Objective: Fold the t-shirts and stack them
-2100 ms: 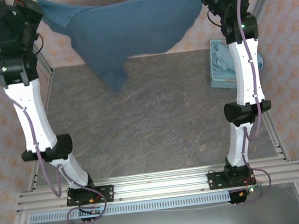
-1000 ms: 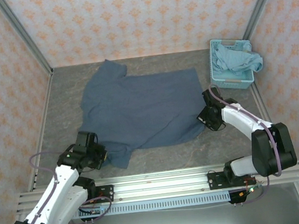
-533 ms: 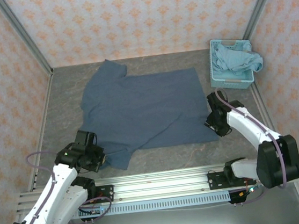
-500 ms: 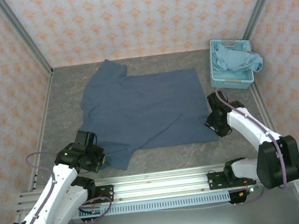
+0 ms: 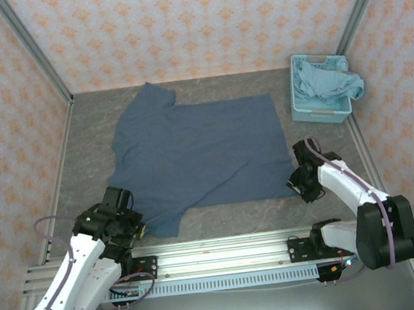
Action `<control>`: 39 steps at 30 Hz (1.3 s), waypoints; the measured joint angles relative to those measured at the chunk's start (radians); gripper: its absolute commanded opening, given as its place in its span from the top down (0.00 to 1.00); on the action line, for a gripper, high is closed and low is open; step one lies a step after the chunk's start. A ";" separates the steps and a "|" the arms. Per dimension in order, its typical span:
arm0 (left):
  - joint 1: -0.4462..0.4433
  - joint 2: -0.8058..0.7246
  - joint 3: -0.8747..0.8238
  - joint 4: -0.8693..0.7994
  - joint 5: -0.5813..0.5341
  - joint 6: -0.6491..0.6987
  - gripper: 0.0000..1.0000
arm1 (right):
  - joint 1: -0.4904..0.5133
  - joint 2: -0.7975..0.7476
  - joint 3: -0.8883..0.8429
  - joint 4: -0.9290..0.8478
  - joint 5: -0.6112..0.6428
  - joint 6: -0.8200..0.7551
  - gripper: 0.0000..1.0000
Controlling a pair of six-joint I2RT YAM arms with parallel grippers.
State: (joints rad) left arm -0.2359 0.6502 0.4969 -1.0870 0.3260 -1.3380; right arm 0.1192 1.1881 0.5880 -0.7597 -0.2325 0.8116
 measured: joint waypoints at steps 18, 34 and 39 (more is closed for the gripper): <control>-0.013 0.094 0.245 0.065 -0.038 0.129 1.00 | -0.013 -0.086 0.057 -0.048 0.004 0.000 1.00; -0.013 0.624 0.642 0.146 -0.224 0.396 1.00 | -0.013 0.171 0.351 -0.097 0.003 -0.020 1.00; -0.003 0.708 0.727 0.165 -0.281 0.469 1.00 | -0.013 0.266 0.404 -0.087 0.004 -0.023 1.00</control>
State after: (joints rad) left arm -0.2390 1.3586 1.2236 -0.9218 0.0452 -0.8688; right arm 0.1059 1.4536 0.9920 -0.8463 -0.2287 0.7887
